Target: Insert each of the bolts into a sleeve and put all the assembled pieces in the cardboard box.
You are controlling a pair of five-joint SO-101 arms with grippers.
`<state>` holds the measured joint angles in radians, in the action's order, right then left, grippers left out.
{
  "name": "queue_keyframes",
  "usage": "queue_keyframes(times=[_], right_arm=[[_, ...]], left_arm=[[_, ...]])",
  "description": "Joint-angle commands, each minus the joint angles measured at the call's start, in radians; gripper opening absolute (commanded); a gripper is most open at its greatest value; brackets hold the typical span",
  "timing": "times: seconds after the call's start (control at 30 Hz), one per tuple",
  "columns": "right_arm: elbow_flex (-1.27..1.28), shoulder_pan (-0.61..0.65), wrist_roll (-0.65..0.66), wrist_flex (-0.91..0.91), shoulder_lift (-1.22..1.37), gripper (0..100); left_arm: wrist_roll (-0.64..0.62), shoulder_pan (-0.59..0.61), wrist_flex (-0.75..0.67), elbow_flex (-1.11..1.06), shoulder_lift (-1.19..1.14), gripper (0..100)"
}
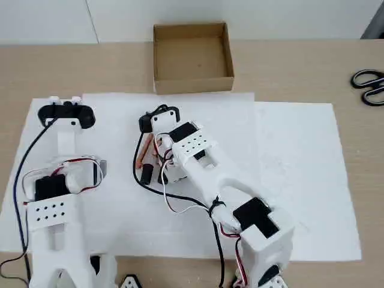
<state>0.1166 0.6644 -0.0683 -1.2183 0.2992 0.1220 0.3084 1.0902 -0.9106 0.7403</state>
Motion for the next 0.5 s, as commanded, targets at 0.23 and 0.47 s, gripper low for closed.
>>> queue_keyframes(times=[0.23,0.47], right_arm=[[-0.11,0.022,0.063,-0.091,-0.047,0.5],[-0.183,0.012,0.101,-0.239,-0.173,0.4]], left_arm=[[0.008,0.003,0.002,0.008,0.003,20],[0.008,0.002,0.002,0.008,0.003,20]])
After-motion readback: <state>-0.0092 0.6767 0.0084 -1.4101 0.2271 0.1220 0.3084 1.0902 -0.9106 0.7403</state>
